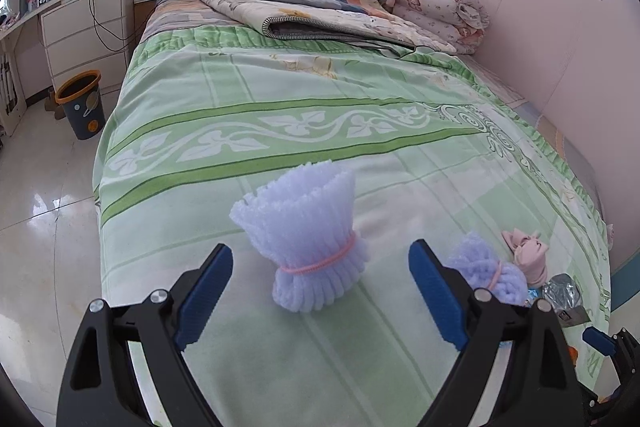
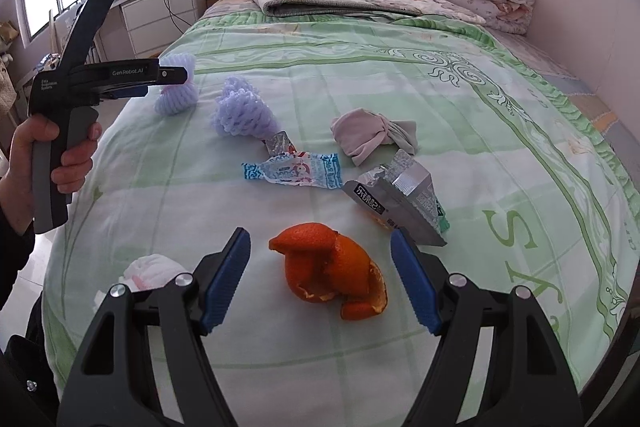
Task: Collect trash
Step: 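Grasp the purple mesh fruit net with the left tool while the right tool grasps the orange peel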
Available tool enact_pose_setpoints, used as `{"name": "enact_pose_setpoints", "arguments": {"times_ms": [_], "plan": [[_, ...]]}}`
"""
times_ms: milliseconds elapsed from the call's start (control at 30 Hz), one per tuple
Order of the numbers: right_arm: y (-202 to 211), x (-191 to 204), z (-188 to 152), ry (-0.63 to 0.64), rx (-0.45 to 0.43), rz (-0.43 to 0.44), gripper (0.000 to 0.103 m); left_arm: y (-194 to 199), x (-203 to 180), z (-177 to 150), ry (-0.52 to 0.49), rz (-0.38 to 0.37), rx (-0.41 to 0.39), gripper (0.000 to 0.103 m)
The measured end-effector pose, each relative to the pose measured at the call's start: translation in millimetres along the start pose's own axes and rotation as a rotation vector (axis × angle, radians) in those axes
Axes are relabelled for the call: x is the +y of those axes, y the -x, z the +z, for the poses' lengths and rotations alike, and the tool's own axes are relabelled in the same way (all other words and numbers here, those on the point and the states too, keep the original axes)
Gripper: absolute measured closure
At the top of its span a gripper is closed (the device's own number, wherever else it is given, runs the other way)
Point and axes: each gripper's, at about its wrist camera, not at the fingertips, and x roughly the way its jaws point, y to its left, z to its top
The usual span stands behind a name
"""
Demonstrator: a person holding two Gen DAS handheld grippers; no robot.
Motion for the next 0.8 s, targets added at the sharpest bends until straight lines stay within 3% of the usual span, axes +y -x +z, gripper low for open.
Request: {"name": "enact_pose_setpoints", "arguments": {"times_ms": [167, 533, 800], "plan": [[-17, -6, 1, -0.012, 0.032, -0.001, 0.036, -18, 1, 3, -0.001, -0.009, 0.016, 0.018], [-44, -8, -3, -0.044, 0.081, 0.000, 0.059, -32, 6, 3, 0.019, -0.052, 0.013, 0.050], [-38, -6, -3, -0.054, 0.057, -0.006, 0.069, -24, 12, 5, 0.063, -0.082, -0.017, 0.053]]}}
